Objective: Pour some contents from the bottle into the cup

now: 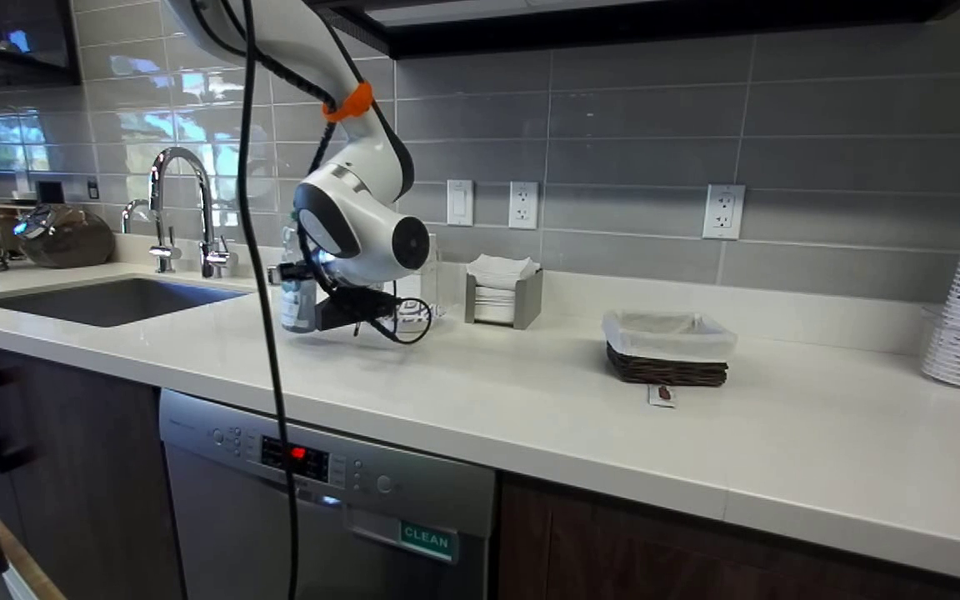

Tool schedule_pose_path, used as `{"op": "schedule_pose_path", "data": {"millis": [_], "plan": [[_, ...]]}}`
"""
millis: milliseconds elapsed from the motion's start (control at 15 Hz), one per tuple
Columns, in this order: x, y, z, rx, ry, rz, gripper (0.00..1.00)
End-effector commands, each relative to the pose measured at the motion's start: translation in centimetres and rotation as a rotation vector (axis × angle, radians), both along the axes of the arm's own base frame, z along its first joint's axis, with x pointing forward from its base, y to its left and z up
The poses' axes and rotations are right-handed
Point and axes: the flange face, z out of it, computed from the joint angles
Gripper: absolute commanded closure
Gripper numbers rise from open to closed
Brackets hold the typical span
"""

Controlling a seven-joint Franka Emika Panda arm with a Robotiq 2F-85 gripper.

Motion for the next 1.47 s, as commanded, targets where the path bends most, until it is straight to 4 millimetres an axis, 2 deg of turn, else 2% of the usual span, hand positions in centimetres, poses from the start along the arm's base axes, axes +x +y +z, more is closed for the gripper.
{"op": "schedule_pose_path", "data": {"millis": [0, 333, 533, 733, 1200, 1400], "plan": [[-3.2, -1.5, 3.0, -0.015, 0.05, -0.087, 0.77], [-5.9, -3.4, 6.6, -0.14, 0.085, -0.166, 0.77], [-6.2, -3.8, 9.2, -0.26, 0.097, -0.176, 0.77], [-5.3, -3.8, 11.7, -0.417, 0.128, -0.176, 0.77], [-1.4, -4.1, 17.1, -0.713, 0.169, -0.16, 0.77], [0.3, -4.3, 18.8, -0.839, 0.166, -0.181, 0.77]]}}
